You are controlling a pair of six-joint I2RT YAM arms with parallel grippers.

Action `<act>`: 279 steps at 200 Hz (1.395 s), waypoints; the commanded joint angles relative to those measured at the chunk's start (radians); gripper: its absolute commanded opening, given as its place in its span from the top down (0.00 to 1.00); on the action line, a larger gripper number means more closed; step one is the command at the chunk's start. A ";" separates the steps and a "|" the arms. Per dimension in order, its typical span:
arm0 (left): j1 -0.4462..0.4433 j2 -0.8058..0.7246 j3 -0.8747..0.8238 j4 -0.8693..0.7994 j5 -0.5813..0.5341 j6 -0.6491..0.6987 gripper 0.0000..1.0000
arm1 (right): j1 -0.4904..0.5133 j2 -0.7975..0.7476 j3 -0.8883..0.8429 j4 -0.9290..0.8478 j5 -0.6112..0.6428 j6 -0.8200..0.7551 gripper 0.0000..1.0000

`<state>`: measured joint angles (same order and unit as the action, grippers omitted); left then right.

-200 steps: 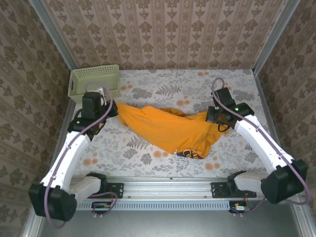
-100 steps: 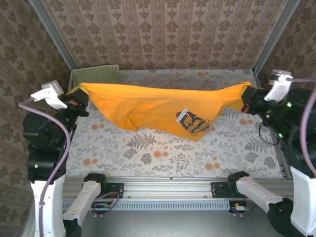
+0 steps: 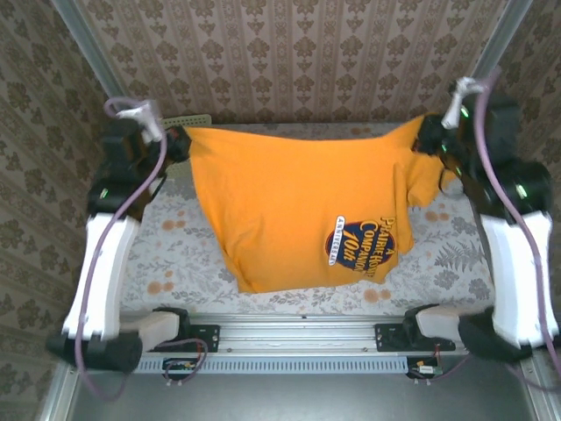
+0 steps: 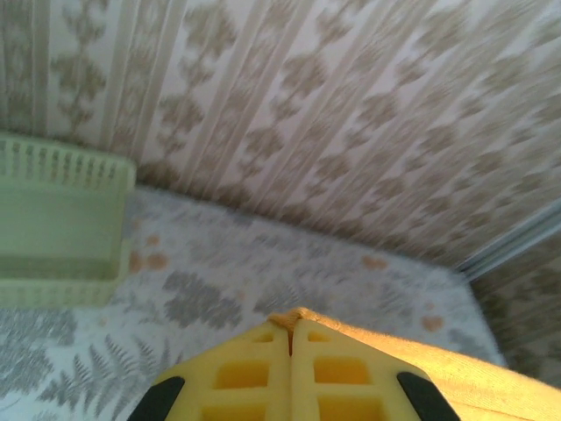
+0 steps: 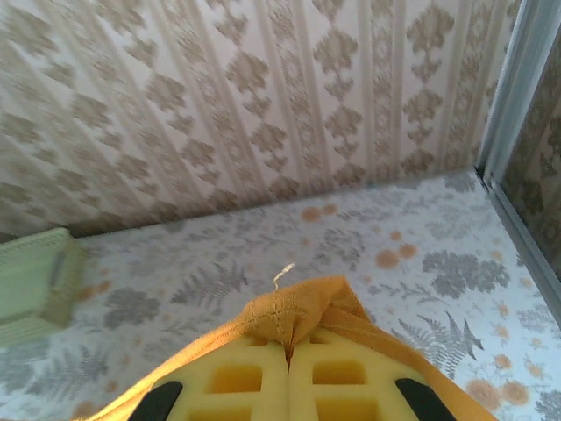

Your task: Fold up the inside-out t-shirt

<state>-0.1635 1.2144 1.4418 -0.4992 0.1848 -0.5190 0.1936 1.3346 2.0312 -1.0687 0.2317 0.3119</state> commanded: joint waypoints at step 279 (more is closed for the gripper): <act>-0.103 -0.653 -1.052 0.097 0.133 -0.150 1.00 | -0.144 -0.622 -1.383 0.121 -0.460 0.388 1.00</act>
<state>-0.2642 0.6258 0.4114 -0.3759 0.3569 -0.6018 0.0357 0.7963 0.6674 -0.8932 -0.2440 0.5888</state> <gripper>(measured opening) 0.055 0.065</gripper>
